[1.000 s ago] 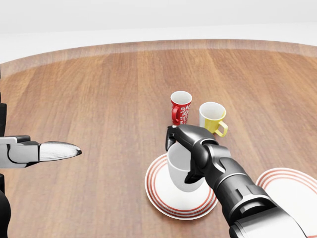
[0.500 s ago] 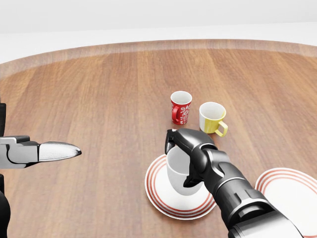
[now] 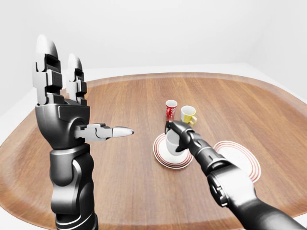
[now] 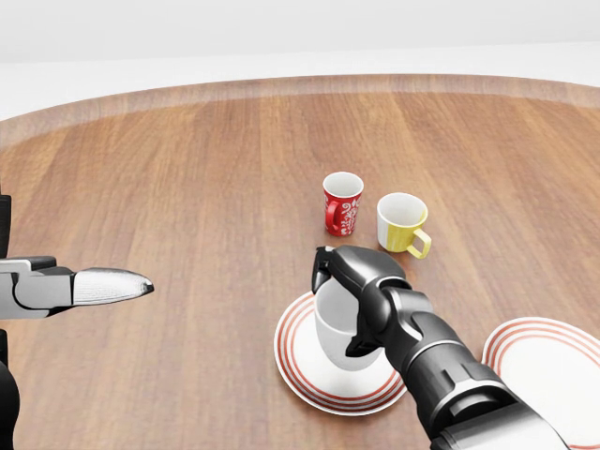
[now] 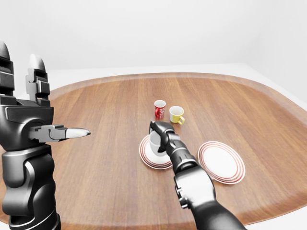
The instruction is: Put the white mug on the left plate.
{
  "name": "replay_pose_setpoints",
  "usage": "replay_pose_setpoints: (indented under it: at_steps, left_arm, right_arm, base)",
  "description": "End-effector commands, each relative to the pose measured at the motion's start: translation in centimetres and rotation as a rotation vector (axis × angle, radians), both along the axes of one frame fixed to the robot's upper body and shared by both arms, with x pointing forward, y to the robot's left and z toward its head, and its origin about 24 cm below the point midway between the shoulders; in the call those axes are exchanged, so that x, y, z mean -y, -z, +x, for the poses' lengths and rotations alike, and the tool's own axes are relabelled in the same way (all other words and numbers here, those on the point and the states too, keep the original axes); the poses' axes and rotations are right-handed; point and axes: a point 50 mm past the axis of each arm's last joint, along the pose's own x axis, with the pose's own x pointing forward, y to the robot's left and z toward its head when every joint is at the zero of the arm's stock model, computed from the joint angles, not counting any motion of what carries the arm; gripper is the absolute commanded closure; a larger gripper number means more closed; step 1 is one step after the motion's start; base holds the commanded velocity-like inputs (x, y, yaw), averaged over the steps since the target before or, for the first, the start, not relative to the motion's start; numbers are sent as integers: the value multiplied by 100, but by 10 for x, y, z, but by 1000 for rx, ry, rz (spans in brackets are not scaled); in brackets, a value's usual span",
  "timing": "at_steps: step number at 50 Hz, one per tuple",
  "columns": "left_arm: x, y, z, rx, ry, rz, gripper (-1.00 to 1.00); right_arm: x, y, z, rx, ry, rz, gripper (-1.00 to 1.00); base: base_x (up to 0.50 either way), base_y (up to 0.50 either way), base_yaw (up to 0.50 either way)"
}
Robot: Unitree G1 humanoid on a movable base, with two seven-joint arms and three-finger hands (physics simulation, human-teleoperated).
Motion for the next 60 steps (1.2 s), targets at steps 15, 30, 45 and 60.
replay_pose_setpoints:
  at_steps: [15, 30, 45, 60]
  left_arm:
    - [0, 0, 0, -1, 1, 1, -100]
    - [0, 0, 0, 0, 1, 2, -100]
    - [-1, 0, 0, 1, -1, 3, -100]
    - [-2, 2, 2, -11, -8, 3, -100]
  right_arm:
    - [-2, 4, -3, 38, 37, 43, 100]
    - [-2, 11, -8, 46, 48, 40, 100]
    - [-1, 12, -8, 48, 49, 35, 100]
    - [4, 24, -15, -65, 52, 64, -100]
  base:
    - [0, 0, 0]
    - [0, 0, 0]
    - [0, 0, 0]
    - [0, 0, 0]
